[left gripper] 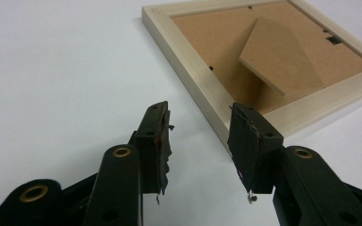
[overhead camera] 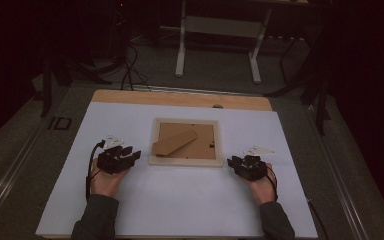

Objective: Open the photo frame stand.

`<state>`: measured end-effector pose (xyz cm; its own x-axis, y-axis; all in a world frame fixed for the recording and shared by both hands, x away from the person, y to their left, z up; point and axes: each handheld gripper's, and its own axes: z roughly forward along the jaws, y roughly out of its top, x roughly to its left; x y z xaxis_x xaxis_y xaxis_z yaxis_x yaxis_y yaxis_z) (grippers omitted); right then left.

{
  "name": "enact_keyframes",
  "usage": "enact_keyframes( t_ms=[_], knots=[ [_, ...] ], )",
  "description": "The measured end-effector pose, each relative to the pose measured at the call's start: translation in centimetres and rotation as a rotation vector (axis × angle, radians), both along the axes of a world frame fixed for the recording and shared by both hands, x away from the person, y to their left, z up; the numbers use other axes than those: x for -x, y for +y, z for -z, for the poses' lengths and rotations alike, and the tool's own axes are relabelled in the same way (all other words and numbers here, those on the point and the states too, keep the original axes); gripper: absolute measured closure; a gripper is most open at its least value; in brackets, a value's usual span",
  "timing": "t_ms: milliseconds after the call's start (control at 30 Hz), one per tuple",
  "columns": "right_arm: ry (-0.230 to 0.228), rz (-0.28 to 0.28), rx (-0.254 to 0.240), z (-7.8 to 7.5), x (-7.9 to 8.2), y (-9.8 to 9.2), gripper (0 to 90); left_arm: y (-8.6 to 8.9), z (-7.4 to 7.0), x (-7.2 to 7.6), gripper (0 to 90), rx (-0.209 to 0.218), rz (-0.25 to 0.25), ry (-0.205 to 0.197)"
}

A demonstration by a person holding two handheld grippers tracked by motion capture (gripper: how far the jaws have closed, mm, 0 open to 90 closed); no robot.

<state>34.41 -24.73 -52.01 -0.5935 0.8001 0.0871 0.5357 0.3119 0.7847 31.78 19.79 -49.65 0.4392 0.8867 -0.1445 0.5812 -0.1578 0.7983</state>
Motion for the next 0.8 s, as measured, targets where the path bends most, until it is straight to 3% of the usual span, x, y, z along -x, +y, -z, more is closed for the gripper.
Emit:
enact_keyframes(
  t_ms=[300,533,567,800],
  knots=[
    [0.005,0.005,-0.004,0.1,-0.1,0.0,65.5,-0.2,-1.5,0.1,55.9,0.025,0.023,-0.036],
    [-0.010,0.002,-0.008,-0.1,0.0,0.0,63.0,-0.8,-2.1,-0.2,54.6,0.063,0.059,-0.027],
    [-0.007,-0.002,-0.012,-0.2,0.1,0.0,63.1,-0.9,-2.5,-0.4,54.0,0.086,0.078,-0.016],
    [-0.005,-0.004,-0.017,-0.2,0.1,-0.1,62.4,-2.1,-3.7,-1.6,51.8,0.093,0.119,-0.012]
  ],
)
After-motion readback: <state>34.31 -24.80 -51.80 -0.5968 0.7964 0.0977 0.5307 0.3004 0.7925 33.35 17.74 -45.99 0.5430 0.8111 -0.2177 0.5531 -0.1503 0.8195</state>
